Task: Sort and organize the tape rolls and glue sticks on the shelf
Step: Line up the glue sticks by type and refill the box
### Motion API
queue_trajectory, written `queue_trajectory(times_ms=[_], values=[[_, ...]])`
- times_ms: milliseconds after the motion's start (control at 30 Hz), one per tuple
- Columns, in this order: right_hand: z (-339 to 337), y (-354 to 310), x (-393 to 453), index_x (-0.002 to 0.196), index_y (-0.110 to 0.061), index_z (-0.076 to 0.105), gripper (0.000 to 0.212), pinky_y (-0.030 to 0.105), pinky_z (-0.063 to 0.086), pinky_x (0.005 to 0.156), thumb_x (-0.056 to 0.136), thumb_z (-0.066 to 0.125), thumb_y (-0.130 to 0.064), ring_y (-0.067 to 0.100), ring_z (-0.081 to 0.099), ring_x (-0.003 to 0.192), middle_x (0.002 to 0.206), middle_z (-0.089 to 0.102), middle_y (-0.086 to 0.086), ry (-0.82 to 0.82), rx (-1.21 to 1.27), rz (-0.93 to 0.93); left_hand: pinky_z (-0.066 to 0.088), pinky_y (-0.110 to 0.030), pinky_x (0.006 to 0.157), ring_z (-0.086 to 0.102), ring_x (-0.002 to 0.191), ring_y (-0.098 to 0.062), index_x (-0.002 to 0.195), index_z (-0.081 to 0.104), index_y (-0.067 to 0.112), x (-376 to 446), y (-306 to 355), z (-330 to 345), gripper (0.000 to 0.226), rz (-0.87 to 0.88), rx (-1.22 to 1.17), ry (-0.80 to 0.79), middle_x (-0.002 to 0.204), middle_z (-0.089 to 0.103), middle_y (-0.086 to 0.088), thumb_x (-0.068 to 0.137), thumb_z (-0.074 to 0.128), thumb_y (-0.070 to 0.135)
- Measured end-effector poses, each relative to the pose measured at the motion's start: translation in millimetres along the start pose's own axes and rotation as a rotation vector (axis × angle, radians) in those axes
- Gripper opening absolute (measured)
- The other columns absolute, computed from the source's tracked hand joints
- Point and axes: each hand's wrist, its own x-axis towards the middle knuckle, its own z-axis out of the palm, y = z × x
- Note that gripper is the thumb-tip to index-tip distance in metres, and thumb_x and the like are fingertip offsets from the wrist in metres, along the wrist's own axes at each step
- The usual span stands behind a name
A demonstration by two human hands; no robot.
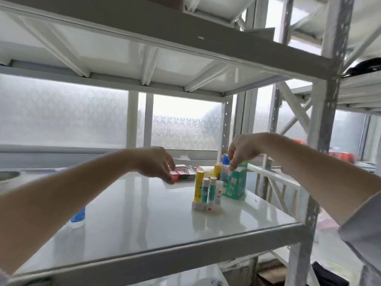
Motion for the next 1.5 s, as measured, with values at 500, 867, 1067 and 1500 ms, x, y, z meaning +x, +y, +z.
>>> queue_trajectory(times_ms=[500,867,1067,1500], values=[[56,48,110,0.131,-0.009,0.048,0.055,0.031,0.047,0.089,0.085,0.066,-0.033,0.021,0.054,0.108,0.126,0.055,0.005,0.156,0.048,0.056,0.043,-0.026,0.099,0.052,0.120,-0.017,0.137,0.043,0.021,108,20,41,0.063,-0.005,0.062,-0.012,0.134,0.054,0.002,0.081,0.070,0.034],[62,43,138,0.118,-0.010,0.057,0.030,0.027,0.045,0.076,0.089,0.053,-0.005,0.021,0.055,0.091,0.113,0.061,0.007,0.310,0.177,0.043,0.045,-0.024,0.092,0.057,0.109,-0.013,0.127,0.056,0.024,103,0,38,0.049,-0.059,0.107,-0.071,0.119,0.063,0.006,0.082,0.068,0.038],[10,16,100,0.122,-0.007,0.053,0.038,0.035,0.048,0.086,0.087,0.064,-0.019,0.023,0.055,0.095,0.113,0.060,0.009,0.574,0.275,-0.099,0.046,-0.025,0.094,0.060,0.108,-0.015,0.127,0.056,0.020,72,2,11,0.049,-0.028,0.005,0.023,0.120,0.065,0.003,0.082,0.070,0.033],[31,-133,0,0.095,-0.013,0.058,0.025,0.020,0.048,0.058,0.081,0.073,-0.026,0.009,0.057,0.062,0.081,0.059,0.000,0.418,0.551,-0.479,0.051,-0.023,0.083,0.063,0.095,-0.013,0.130,0.052,0.011,-78,-40,10,0.055,-0.058,-0.196,0.210,0.116,0.067,-0.003,0.081,0.071,0.027]])
